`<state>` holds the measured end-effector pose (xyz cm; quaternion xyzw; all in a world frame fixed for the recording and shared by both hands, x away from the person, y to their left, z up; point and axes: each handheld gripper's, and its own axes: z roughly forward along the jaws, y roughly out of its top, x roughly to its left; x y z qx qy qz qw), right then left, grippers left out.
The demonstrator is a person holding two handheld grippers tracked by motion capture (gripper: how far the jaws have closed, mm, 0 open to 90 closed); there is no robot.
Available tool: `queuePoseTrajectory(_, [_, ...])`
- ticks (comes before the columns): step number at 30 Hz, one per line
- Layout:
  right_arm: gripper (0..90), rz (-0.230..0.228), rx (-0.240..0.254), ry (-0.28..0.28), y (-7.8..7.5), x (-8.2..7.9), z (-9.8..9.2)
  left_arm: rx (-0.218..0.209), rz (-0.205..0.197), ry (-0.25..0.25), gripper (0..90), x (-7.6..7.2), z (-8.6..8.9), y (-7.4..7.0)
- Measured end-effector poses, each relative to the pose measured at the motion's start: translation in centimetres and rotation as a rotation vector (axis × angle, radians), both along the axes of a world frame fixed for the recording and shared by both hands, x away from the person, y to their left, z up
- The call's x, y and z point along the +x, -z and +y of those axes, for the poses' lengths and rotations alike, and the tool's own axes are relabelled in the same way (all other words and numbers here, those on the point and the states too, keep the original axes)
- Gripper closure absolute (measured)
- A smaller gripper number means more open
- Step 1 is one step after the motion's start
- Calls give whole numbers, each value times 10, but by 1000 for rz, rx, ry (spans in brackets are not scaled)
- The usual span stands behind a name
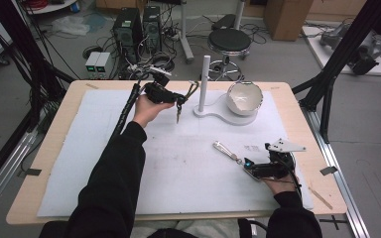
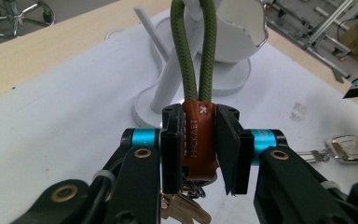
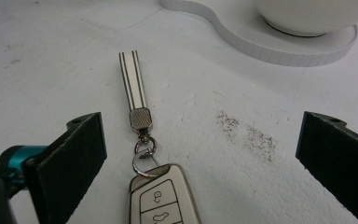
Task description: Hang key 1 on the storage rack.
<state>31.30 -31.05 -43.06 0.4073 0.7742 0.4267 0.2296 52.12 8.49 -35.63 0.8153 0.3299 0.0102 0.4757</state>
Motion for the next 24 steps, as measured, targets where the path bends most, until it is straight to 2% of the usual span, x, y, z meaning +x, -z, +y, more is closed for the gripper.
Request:
queuePoseTrajectory(5, [7, 3, -1, 0, 0, 0, 0, 12, -9, 7, 692, -2, -5, 1])
queuePoseTrajectory(6, [6, 0, -1, 0, 0, 0, 0, 2, -3, 22, 654, -2, -4, 1])
queuePoseTrajectory(8, [7, 4, -2, -1, 0, 0, 0, -15, 12, 21, 501, -2, -2, -2])
queuePoseTrajectory(9, [7, 4, 0, -3, 0, 0, 0, -15, 12, 21, 465, -2, -2, -2])
queuePoseTrajectory(10, [7, 4, 0, -4, 0, 0, 0, -45, 22, 21, 394, -4, 2, -6])
queuePoseTrajectory(11, [7, 5, 0, -4, 0, 0, 1, -45, 22, 21, 351, -4, 2, -6])
queuePoseTrajectory(12, [7, 5, 0, -4, 0, 0, 1, -87, 63, 60, 333, -4, 7, -8])
queuePoseTrajectory(13, [7, 5, 0, -5, 0, 0, 1, -87, 63, 60, 311, -4, 7, -8])
queuePoseTrajectory(15, [6, 5, 0, -5, 0, 0, 0, -82, 55, 71, 207, -8, 10, -10])
queuePoseTrajectory(16, [7, 6, 1, -3, 0, 0, 0, -71, 37, 70, 144, -11, 12, -12])
queuePoseTrajectory(19, [7, 5, 2, -4, 0, 0, 0, -64, 5, 41, 17, -18, 16, -15])
queuePoseTrajectory(24, [7, -2, -3, -5, 0, 0, 0, -32, -28, 3, 17, -27, 25, -18])
